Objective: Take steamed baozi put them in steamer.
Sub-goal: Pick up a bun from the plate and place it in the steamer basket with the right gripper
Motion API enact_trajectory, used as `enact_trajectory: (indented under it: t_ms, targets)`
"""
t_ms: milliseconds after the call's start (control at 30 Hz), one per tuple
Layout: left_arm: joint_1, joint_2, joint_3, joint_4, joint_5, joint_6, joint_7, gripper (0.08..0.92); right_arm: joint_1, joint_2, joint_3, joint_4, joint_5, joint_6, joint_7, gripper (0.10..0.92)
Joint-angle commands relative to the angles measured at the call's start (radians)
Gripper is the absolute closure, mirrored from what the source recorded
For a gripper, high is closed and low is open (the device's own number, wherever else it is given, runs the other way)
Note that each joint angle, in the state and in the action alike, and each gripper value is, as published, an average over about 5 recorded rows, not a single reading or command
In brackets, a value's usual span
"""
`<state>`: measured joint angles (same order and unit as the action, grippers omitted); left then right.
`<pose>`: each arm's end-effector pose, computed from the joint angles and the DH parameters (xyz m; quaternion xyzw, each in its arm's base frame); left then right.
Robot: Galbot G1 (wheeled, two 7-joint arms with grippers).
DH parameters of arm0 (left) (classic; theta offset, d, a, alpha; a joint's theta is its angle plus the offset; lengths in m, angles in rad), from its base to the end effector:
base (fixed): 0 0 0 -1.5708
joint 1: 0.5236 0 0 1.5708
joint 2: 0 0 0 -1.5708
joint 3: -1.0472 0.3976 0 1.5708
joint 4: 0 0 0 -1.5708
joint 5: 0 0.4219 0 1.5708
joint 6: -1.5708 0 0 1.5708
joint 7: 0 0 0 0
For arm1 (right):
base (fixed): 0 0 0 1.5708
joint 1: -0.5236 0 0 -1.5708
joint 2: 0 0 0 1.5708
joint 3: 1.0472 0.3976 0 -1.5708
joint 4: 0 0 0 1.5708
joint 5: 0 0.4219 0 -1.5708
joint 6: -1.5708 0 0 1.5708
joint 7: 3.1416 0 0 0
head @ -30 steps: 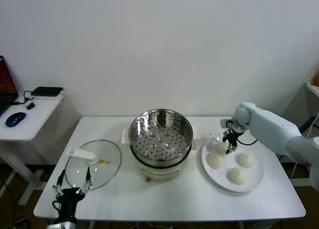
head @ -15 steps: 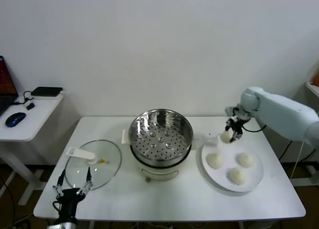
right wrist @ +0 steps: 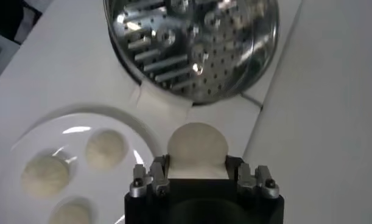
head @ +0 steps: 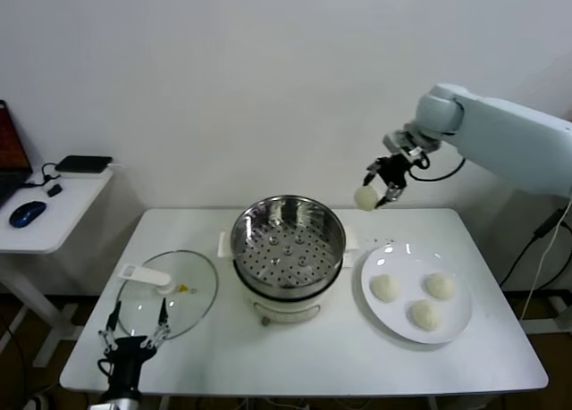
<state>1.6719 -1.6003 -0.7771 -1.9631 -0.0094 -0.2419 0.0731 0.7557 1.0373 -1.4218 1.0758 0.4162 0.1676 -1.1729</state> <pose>0.1663 0.0908 -0.4146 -0.0756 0.9954 0.0581 0.0013 0.7033 -0.0066 0.0267 0.6163 -0.4335 0.6243 0.2059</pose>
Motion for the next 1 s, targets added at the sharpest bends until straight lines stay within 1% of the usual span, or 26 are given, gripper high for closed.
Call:
enact_trajectory:
  t_ms: [33,200,300,567,733,1000]
  targets:
    - [-0.002,0.003,-0.002,0.001,-0.001,-0.003,0.001,0.177,0.047,0.247,-0.06,-0.037,0.012,0.144,-0.008,0.406]
    - [-0.004,0.001,0.001,-0.002,-0.001,-0.003,0.003,0.177,-0.027,0.37,-0.057,-0.215,-0.097,0.29,-0.012,0.406]
    - [-0.004,0.0,0.003,0.0,0.0,-0.005,0.003,0.177,-0.076,0.42,-0.043,-0.3,-0.131,0.335,-0.016,0.406]
    - [-0.009,-0.002,0.001,0.012,0.015,-0.013,0.002,0.177,-0.187,0.453,-0.024,-0.367,-0.155,0.358,-0.011,0.396]
    - [-0.01,-0.001,0.003,0.018,0.017,-0.017,0.002,0.177,-0.258,0.471,0.033,-0.463,-0.237,0.387,-0.001,0.394]
    - [-0.011,0.002,0.005,0.023,0.018,-0.022,0.001,0.177,-0.315,0.518,0.137,-0.593,-0.302,0.415,0.027,0.385]
